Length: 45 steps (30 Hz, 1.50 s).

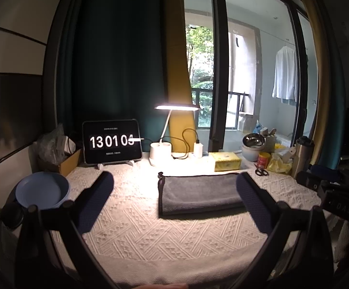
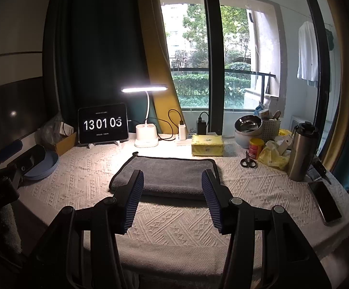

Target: Fold towel

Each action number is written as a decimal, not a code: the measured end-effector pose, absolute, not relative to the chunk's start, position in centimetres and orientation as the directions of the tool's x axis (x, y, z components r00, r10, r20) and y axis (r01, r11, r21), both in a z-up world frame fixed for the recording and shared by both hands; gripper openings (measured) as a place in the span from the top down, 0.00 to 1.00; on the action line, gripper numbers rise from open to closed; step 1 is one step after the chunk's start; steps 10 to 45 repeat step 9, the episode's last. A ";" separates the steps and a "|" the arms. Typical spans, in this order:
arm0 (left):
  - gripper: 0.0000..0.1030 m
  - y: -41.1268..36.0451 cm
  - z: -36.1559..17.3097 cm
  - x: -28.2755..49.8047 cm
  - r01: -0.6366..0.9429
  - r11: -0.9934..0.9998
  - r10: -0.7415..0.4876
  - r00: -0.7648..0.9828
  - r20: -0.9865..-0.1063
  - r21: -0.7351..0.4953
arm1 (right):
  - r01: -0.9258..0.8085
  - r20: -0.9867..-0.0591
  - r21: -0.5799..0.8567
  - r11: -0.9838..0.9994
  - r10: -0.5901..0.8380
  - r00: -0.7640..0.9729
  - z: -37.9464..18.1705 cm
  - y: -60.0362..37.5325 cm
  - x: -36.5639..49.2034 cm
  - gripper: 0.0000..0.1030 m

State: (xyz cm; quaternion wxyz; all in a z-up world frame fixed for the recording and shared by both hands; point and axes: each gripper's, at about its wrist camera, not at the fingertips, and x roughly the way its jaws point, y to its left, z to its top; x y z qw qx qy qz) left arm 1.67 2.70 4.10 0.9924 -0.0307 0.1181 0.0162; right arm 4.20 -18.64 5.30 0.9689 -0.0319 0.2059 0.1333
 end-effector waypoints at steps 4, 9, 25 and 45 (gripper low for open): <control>0.00 2.8 4.0 1.5 -0.041 0.997 0.026 0.972 -0.232 -0.061 | -0.273 -0.406 -0.009 0.962 0.246 0.880 5.3 -18.6 4.1 0.48; 0.00 2.9 3.6 1.2 -0.034 0.997 0.017 0.970 -0.241 -0.066 | -0.278 -0.410 -0.015 0.961 0.248 0.878 5.2 -18.3 3.9 0.48; 0.00 2.9 3.6 1.2 -0.034 0.997 0.017 0.970 -0.241 -0.066 | -0.278 -0.410 -0.015 0.961 0.248 0.878 5.2 -18.3 3.9 0.48; 0.00 2.9 3.6 1.2 -0.034 0.997 0.017 0.970 -0.241 -0.066 | -0.278 -0.410 -0.015 0.961 0.248 0.878 5.2 -18.3 3.9 0.48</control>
